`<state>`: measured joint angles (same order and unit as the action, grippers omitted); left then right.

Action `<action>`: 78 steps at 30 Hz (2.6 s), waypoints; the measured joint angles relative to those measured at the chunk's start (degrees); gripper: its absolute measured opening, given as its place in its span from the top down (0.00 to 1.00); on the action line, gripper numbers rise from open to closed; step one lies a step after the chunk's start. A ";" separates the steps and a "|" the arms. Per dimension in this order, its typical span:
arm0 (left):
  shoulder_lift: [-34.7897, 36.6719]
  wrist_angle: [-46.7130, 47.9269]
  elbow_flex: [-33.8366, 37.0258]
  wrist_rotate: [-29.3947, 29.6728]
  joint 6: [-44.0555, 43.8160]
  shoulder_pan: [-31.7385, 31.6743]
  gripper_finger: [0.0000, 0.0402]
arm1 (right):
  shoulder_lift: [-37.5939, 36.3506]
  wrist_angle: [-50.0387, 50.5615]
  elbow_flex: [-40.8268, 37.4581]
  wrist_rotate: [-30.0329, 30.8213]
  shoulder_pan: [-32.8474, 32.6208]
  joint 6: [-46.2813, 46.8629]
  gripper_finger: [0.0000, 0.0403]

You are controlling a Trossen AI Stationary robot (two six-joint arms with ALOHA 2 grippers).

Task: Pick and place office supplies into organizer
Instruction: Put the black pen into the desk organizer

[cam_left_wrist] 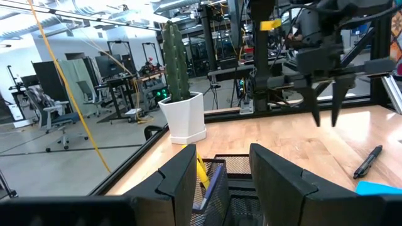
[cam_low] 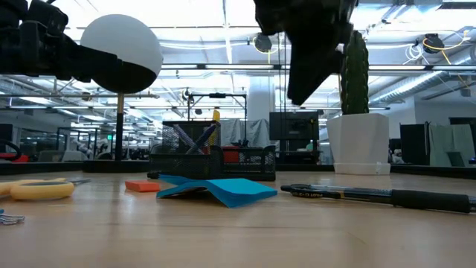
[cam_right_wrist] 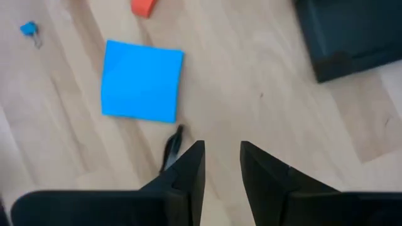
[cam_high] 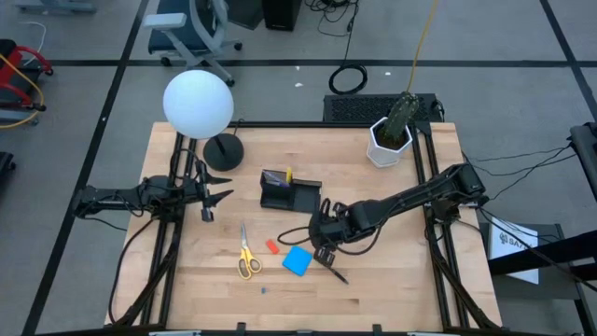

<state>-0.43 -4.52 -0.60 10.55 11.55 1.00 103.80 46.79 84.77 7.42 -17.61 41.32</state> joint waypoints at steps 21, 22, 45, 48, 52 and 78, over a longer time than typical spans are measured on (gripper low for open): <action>0.00 0.00 0.00 -0.01 0.00 -0.01 0.62 | 9.53 7.38 9.26 -6.40 -5.59 15.38 0.83; 0.00 0.01 0.00 -0.01 0.00 0.01 0.62 | 9.63 8.17 9.24 -6.75 -5.77 15.71 0.84; 0.02 0.01 0.00 -0.02 0.00 0.00 0.62 | 15.21 4.54 9.09 -7.27 -6.14 13.41 0.81; 0.01 0.01 0.00 0.00 0.00 -0.01 0.62 | 15.24 5.19 9.09 -7.27 -5.69 13.01 0.78; 0.01 0.01 0.00 -0.01 0.00 0.01 0.62 | 15.22 5.39 9.09 -6.09 -4.98 11.95 0.73; 0.02 0.01 0.00 0.02 -0.02 0.01 0.62 | 18.13 3.62 5.62 -7.48 -4.61 11.03 0.69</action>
<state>-0.41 -4.51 -0.60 10.56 11.53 1.01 121.93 50.41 90.40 -0.06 -22.22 52.35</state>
